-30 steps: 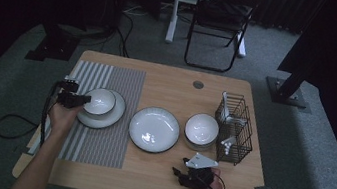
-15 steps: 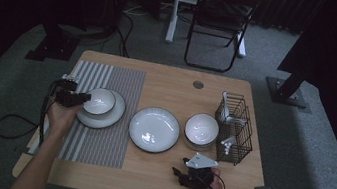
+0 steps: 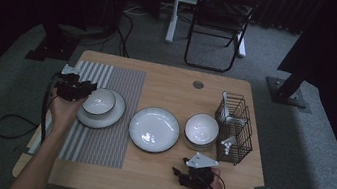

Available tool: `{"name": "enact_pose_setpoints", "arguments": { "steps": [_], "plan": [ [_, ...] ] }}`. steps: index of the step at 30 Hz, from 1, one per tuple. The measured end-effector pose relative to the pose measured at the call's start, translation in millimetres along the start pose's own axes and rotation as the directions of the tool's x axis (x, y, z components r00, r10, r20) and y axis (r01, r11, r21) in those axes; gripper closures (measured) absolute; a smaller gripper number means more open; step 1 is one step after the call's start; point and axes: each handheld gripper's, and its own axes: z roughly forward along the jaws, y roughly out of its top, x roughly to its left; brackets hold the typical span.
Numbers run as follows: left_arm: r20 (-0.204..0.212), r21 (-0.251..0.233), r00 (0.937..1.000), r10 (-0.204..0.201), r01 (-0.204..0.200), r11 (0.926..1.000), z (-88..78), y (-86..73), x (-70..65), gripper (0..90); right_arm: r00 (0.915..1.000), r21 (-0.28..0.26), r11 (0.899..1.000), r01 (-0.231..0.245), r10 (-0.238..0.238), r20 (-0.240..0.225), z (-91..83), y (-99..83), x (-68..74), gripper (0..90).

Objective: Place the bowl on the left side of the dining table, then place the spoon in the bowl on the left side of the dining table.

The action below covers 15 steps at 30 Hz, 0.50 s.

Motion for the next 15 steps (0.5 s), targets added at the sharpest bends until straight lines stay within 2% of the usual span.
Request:
{"name": "enact_pose_setpoints", "arguments": {
  "steps": [5, 7, 8, 9, 11, 15],
  "plan": [
    [0.065, -0.024, 0.9963, 0.056, -0.055, 0.9982, -2.2, 15.0, -27.6, 64.2, 1.0, 0.0, 1.0, 0.001, -0.001, 0.003, -0.1, -0.1, 0.4, 44.7],
    [0.091, -0.029, 0.9939, 0.062, -0.06, 0.9978, -1.2, 19.1, -37.2, 63.7, 1.0, 0.0, 1.0, 0.001, -0.001, 0.003, -0.1, -0.1, 0.4, 44.7],
    [0.091, -0.029, 0.9939, 0.062, -0.06, 0.9978, -1.2, 19.1, -37.2, 63.6, 1.0, 0.0, 1.0, 0.001, -0.001, 0.003, -0.1, -0.1, 0.4, 44.7],
    [0.13, -0.03, 0.9889, 0.072, -0.068, 0.9972, 2.5, 23.8, -51.3, 63.6, 1.0, 0.0, 1.0, 0.0, 0.0, 0.002, -0.1, 0.0, 0.3, 44.8],
    [0.155, -0.033, 0.9835, 0.094, -0.09, 0.9954, 6.5, 27.2, -65.1, 62.9, 1.0, 0.0, 1.0, -0.002, 0.002, -0.004, 0.1, 0.0, -0.5, 44.7],
    [0.22, -0.04, 0.9676, 0.125, -0.119, 0.9921, 16.3, 34.9, -95.6, 62.2, 1.0, 0.001, 1.0, -0.001, 0.001, -0.008, 0.3, 0.1, -1.0, 44.5]
  ]
}}
